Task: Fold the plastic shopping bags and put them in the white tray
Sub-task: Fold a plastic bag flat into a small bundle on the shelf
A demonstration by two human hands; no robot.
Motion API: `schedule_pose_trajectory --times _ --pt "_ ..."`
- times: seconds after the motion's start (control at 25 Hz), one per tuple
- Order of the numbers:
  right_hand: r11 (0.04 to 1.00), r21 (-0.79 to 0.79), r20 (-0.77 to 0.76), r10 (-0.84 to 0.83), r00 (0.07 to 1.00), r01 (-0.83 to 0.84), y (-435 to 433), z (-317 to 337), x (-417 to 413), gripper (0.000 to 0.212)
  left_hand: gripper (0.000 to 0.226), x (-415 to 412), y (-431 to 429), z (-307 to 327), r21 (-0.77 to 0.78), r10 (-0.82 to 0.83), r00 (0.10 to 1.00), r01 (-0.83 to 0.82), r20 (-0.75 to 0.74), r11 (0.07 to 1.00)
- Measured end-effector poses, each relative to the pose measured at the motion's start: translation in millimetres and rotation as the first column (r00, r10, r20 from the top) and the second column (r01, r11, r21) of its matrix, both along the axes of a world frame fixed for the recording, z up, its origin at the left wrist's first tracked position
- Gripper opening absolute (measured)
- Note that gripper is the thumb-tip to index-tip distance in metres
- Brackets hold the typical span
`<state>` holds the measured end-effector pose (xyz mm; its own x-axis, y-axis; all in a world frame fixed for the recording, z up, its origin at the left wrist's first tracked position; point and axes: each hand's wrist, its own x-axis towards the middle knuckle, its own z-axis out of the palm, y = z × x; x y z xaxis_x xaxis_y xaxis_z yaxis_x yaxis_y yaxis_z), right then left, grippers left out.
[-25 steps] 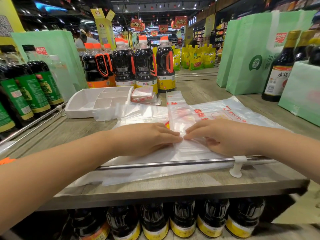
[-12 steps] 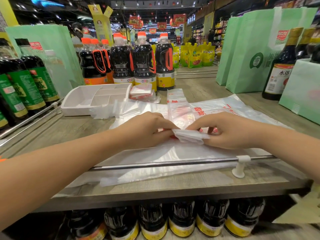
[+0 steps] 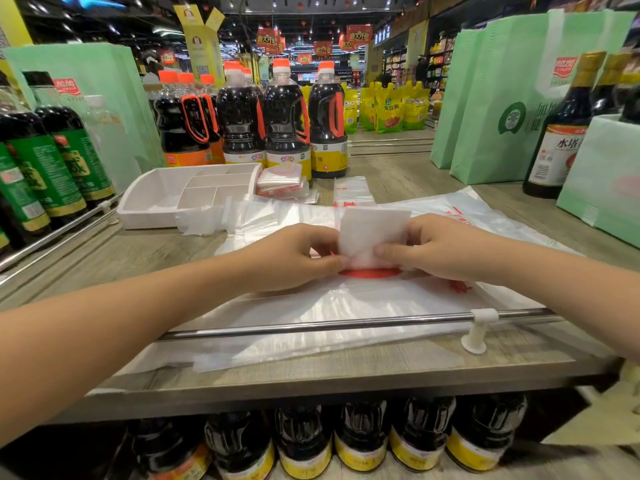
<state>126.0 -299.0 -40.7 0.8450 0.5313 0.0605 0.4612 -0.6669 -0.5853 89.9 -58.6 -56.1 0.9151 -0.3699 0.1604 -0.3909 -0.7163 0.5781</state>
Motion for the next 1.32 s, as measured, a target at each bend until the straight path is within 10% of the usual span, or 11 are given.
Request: schedule_pose_trajectory --times 0.24,0.68,0.96,1.32 --pt "0.989 0.096 -0.11 -0.105 0.988 0.115 8 0 11 0.028 0.022 12 -8 4 -0.202 0.16 0.961 -0.207 -0.228 0.957" --pt "0.969 -0.159 0.271 -0.139 0.952 0.187 16 -11 15 0.069 0.028 11 -11 -6 0.111 0.331 0.937 -0.343 0.115 0.933" --pt "0.915 -0.397 0.382 0.095 0.919 0.071 15 -13 8 0.044 0.037 7 -8 -8 0.314 0.067 0.952 -0.164 0.298 0.935" --pt "0.825 -0.56 0.134 0.179 0.975 -0.074 7 -9 12 0.067 0.074 8 -4 -3 0.536 -0.013 0.999 0.029 -0.032 0.844"
